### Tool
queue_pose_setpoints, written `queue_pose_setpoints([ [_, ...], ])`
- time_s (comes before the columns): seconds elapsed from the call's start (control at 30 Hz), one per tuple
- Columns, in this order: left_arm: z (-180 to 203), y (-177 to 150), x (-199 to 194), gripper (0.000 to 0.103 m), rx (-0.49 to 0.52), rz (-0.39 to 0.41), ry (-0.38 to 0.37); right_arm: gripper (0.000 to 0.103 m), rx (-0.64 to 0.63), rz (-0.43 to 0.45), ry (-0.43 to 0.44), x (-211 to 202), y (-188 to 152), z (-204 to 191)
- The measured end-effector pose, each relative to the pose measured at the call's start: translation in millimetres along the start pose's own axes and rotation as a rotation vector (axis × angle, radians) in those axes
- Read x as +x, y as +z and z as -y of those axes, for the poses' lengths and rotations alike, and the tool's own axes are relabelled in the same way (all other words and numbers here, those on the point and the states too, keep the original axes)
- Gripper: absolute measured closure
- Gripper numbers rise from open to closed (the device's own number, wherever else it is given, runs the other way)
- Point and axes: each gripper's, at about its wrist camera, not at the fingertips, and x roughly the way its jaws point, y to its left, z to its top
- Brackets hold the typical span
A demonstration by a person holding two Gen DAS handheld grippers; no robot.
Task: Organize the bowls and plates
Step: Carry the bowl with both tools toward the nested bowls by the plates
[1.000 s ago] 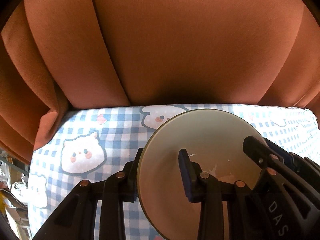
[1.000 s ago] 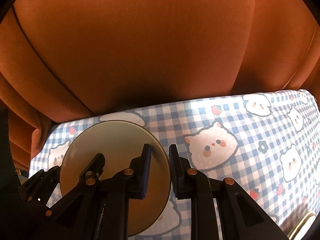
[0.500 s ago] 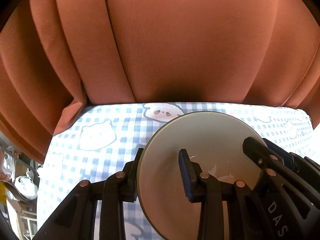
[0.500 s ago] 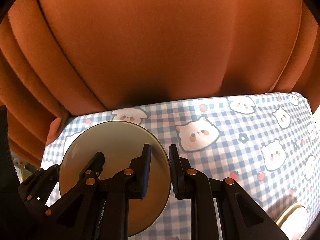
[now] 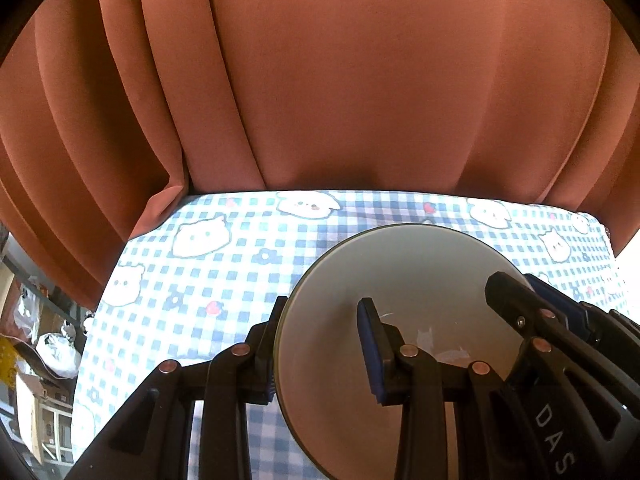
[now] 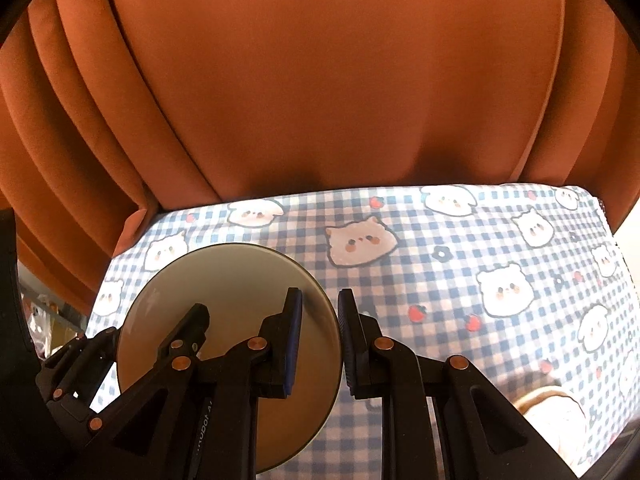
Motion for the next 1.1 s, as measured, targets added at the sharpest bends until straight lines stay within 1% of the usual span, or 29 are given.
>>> queue_pose_setpoints([
  [0.3,14.1,-26.8,-30.0,0.07,-0.01,0.02,0.017,0.081,-0.034,0.017,0.023,-36.7,-20.7,12.6],
  [0.53,29.7,-52.7,-50.0,0.07,-0.008,0.022,0.012,0.081,-0.05,0.026,0.037,-63.3,-52.2,31.3],
  [0.9,42.5,-88.5,-73.6,0.07,-0.014,0.013,0.0,0.081,-0.096,0.017,0.046,-90.0,-90.7,52.7],
  [1.1,49.1,-107.0,-81.7,0.07,-0.011,0.004,0.0,0.081,-0.107,0.009,0.056,-96.5,-106.6,60.1],
])
